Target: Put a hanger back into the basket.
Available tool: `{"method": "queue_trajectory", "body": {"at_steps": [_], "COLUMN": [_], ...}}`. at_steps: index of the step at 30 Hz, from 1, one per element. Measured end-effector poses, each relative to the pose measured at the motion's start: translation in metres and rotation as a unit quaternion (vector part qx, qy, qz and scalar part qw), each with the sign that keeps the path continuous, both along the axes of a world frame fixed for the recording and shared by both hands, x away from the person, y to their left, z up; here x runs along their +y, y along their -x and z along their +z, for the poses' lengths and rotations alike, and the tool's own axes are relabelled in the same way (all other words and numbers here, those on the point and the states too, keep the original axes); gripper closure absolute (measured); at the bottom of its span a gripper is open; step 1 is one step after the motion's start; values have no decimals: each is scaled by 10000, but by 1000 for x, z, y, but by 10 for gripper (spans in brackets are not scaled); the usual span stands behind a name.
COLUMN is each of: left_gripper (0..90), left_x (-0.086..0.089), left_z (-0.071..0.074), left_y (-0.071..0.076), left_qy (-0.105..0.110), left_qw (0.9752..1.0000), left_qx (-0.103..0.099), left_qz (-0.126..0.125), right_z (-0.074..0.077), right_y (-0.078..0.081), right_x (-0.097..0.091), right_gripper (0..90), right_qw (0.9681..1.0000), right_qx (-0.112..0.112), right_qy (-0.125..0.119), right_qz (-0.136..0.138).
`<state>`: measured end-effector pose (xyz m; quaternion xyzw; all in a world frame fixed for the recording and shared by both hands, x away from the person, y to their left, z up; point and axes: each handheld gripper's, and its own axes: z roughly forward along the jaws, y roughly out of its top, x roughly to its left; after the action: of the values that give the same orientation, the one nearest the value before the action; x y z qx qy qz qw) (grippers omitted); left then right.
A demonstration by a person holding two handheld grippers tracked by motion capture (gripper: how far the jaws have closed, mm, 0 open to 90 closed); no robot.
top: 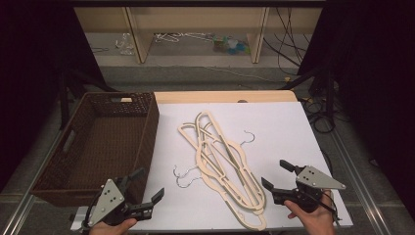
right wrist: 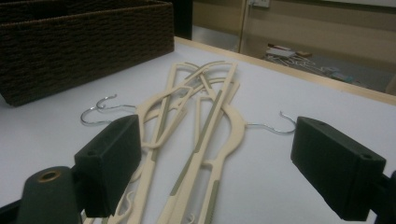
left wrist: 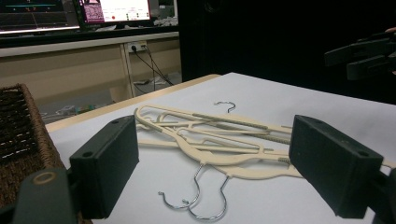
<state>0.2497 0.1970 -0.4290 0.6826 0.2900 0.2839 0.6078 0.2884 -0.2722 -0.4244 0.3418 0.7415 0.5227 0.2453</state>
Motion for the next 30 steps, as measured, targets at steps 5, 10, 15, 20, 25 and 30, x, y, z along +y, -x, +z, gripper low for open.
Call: {"method": "queue_trajectory", "body": {"at_steps": [5,10,15,20,25,30], "left_gripper": [158,158,158,158,159,159], "left_x": [1,0,1,1,0,0], "left_z": [0,0,0,0,0,0], "left_y": [0,-1,-1,-1,0,0], "left_qy": [-33,-26,-67,-57,-42,-65], "left_qw": [10000,10000,10000,10000,10000,10000], "left_qx": [-22,-25,8,-1,15,26], "left_qz": [-3,-19,-1,-9,-16,-33], "right_z": [-3,-4,-6,-12,-17,-28], "right_y": [-2,-5,-15,-31,-46,-58], "right_x": [3,7,15,30,40,55], "right_gripper": [173,173,191,322,360,416], "right_qw": [10000,9997,9969,9873,9788,9648], "right_qx": [13,148,554,1157,1572,2001], "right_qy": [68,150,534,993,1204,1581], "right_qz": [32,157,180,439,527,644]}}
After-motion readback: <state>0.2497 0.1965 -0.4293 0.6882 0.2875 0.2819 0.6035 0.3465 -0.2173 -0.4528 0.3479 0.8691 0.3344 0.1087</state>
